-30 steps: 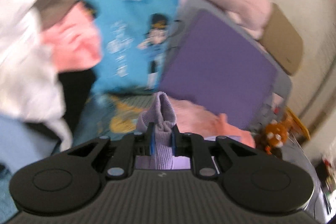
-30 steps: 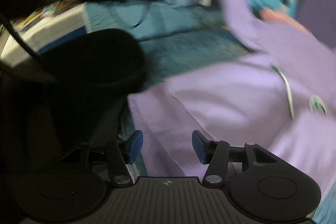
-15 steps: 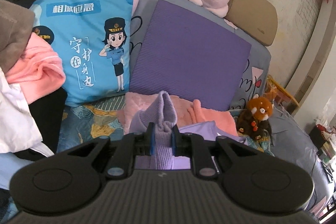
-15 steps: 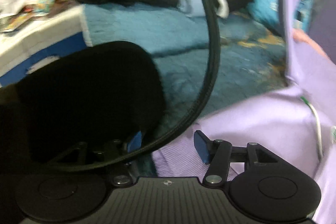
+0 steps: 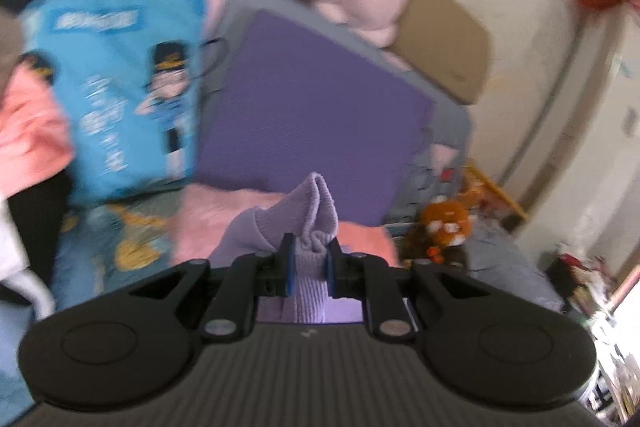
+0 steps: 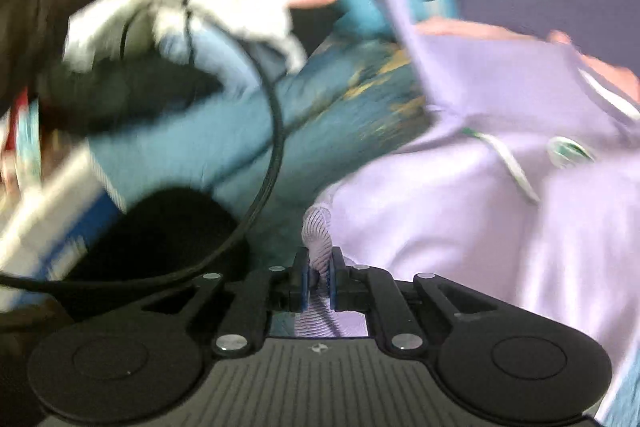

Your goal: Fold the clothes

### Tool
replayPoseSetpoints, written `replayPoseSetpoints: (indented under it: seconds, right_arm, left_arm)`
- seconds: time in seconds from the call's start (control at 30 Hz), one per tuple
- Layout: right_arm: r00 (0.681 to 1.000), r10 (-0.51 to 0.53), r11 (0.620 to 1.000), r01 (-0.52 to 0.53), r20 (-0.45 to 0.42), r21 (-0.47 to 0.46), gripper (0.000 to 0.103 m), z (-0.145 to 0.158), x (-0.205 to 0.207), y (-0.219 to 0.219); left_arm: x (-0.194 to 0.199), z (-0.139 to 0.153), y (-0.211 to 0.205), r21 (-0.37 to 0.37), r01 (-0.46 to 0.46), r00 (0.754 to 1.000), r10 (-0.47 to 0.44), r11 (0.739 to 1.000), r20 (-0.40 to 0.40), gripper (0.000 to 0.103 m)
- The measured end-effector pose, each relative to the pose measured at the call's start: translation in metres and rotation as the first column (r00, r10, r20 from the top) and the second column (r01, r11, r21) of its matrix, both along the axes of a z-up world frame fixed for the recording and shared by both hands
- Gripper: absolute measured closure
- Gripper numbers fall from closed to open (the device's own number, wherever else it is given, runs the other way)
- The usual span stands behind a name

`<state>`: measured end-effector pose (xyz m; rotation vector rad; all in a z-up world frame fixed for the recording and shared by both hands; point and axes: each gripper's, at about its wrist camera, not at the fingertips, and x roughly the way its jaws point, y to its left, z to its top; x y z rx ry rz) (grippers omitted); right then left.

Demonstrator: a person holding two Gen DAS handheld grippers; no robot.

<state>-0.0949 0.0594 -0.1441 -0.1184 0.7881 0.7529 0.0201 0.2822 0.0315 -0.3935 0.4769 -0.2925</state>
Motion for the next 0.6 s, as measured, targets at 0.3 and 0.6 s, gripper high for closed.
replayPoseSetpoints:
  seconds: [0.3,0.6]
  right_arm:
    - [0.960,-0.266,0.952,0.276,-0.089,0.131,0.093,0.011,-0.028,-0.101]
    - [0.938,-0.255,0.931,0.303,-0.233,0.203,0.093,-0.006,-0.031,-0.123]
  left_arm:
    - [0.022,0.031,-0.127,-0.022,0.246,0.967,-0.243,0.969,0.081,0.088]
    - [0.035,0.018,-0.244,-0.059,0.392,0.919,-0.390,0.918,0.055,0.088]
